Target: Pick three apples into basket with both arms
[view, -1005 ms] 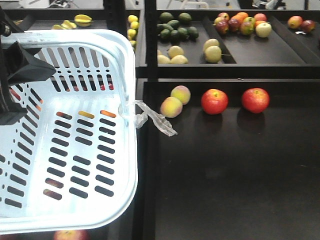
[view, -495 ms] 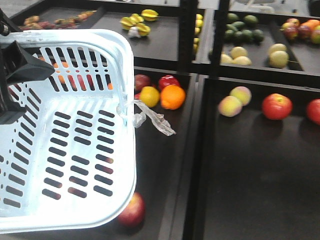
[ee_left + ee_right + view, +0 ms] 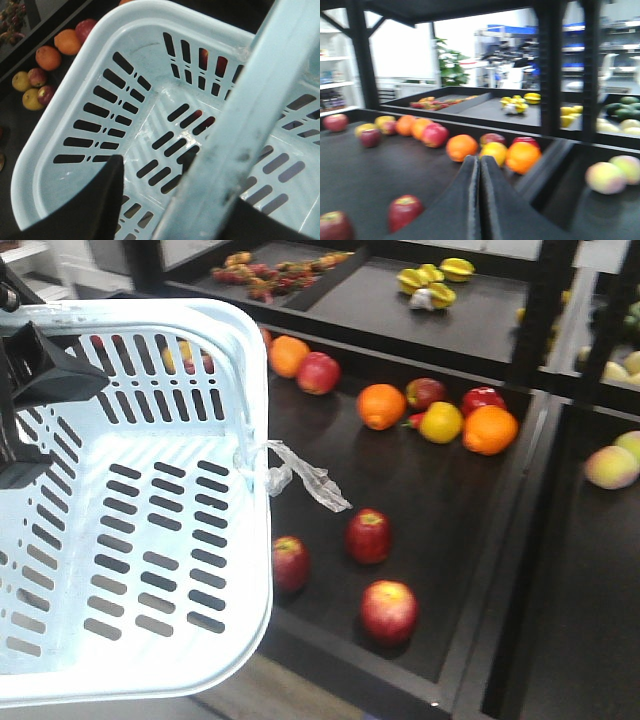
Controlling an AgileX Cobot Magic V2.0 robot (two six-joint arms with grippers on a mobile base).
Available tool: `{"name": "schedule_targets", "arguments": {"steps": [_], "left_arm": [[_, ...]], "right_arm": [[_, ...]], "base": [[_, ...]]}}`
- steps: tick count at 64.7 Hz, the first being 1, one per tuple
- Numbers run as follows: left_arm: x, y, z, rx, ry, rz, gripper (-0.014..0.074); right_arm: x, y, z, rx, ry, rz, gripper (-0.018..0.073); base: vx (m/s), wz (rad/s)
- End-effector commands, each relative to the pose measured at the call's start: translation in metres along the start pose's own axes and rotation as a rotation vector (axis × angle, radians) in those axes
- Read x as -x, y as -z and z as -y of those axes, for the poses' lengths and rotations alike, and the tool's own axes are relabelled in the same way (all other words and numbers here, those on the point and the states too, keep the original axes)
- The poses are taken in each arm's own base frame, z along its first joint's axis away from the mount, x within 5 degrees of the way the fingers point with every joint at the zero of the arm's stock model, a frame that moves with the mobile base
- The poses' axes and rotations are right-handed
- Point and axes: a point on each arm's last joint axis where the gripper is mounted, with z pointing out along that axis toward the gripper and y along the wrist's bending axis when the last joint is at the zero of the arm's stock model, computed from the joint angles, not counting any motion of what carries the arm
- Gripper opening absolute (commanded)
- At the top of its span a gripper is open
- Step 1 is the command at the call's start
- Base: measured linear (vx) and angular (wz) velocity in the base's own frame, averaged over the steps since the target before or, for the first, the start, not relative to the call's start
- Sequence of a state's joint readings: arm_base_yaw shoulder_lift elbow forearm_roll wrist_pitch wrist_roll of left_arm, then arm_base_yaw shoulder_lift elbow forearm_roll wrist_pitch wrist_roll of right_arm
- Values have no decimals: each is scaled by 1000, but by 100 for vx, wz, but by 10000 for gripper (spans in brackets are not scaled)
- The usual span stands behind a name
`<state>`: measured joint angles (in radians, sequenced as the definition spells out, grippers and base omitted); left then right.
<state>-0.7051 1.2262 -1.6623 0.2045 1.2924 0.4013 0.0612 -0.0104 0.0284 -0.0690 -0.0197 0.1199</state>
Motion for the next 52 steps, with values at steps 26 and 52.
{"name": "schedule_targets", "arguments": {"steps": [26, 52], "left_arm": [[3, 19, -6, 50, 18, 88, -8], [3, 19, -6, 50, 18, 88, -8]], "right_arm": [[2, 1, -1, 9, 11, 68, -9], [2, 1, -1, 9, 11, 68, -9]], "base": [[-13, 52], [-10, 54]]}}
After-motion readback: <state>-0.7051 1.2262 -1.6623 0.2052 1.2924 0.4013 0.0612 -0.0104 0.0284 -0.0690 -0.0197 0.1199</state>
